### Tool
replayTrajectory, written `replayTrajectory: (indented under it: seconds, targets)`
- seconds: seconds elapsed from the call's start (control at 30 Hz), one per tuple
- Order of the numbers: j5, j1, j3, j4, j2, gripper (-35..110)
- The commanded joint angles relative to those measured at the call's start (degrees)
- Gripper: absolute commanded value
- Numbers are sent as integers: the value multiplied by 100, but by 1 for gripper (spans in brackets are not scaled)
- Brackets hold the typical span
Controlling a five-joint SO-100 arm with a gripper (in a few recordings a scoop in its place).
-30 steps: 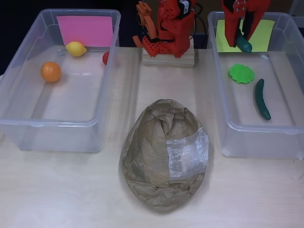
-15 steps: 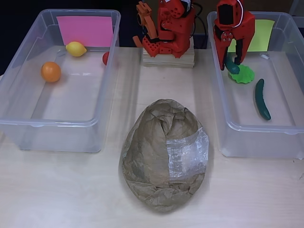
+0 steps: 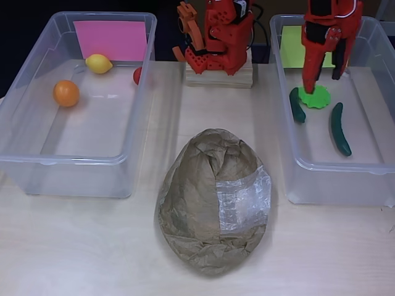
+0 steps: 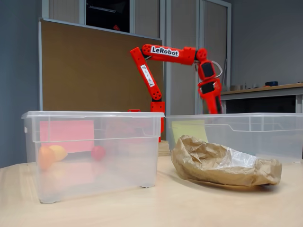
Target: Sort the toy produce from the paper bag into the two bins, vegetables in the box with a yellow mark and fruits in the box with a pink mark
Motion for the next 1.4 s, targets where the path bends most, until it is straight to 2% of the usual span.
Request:
replayTrajectory:
  seconds: [0.0,0.13,0.3,0.43,0.57,0.83,0.97,1.1,1.27,1.37]
  targets:
    - [-2127,457,-1239,220,-229,15]
    - [-3929,1187,-1617,35,-211,5]
    - [-5071,2558,-589,-598,457,0]
    - [-5590,3709,958,-1898,1213,0]
    - [-5634,4649,2276,-2707,1784,0]
    - [-6293,5467,4860,-4403,3437,1]
    - [-6609,5432,5722,-4403,4579,3]
    - [-6750,5484,6311,-3814,5607,3]
    - [-6750,5493,6311,-3111,5836,0]
    - [-7409,5414,6311,-2672,5977,0]
